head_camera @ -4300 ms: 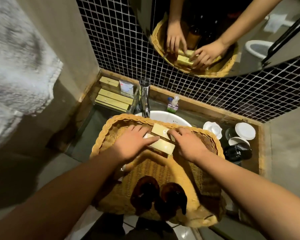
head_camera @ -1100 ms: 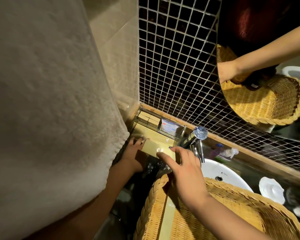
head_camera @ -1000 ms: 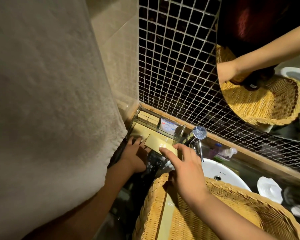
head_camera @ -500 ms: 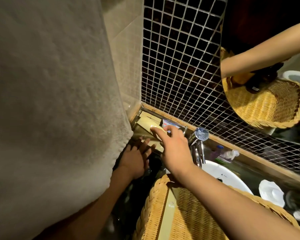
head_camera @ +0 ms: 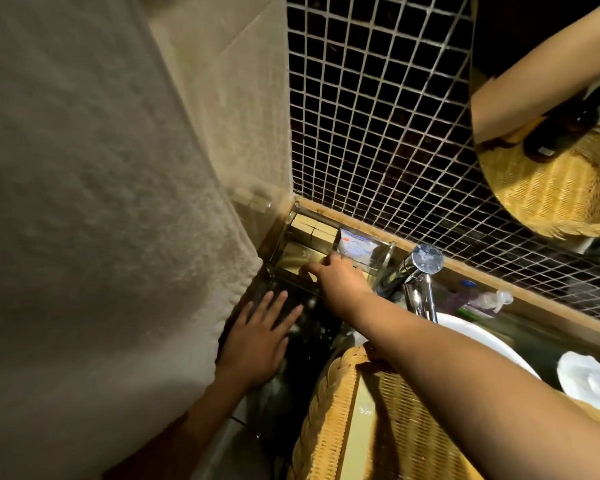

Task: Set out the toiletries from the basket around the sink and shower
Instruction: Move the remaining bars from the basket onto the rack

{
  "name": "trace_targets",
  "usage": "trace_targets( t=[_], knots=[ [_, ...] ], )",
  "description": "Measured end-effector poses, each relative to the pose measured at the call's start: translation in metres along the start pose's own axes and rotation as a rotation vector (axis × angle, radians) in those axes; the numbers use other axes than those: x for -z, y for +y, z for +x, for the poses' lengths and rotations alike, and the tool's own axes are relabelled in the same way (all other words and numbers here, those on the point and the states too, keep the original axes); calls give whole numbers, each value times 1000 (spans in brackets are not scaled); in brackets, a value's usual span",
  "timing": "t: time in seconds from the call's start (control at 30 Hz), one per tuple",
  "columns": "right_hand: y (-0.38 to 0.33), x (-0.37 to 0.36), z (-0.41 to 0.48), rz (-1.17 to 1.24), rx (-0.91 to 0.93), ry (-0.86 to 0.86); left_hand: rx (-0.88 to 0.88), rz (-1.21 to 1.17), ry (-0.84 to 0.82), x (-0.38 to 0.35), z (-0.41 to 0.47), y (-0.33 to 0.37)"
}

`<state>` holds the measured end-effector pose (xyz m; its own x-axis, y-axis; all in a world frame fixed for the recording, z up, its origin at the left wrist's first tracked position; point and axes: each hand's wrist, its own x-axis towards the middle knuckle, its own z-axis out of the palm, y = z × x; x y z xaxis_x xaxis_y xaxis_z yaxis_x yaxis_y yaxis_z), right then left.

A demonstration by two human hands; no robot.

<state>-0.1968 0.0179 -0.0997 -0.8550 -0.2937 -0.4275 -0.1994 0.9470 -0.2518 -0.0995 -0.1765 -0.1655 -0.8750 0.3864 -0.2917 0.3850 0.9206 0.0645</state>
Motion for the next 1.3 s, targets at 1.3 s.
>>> trace_targets(
  t=[1.3],
  knots=[
    [73,14,-216,-115,326,79,15,-92,244,122,-58,151]
  ],
)
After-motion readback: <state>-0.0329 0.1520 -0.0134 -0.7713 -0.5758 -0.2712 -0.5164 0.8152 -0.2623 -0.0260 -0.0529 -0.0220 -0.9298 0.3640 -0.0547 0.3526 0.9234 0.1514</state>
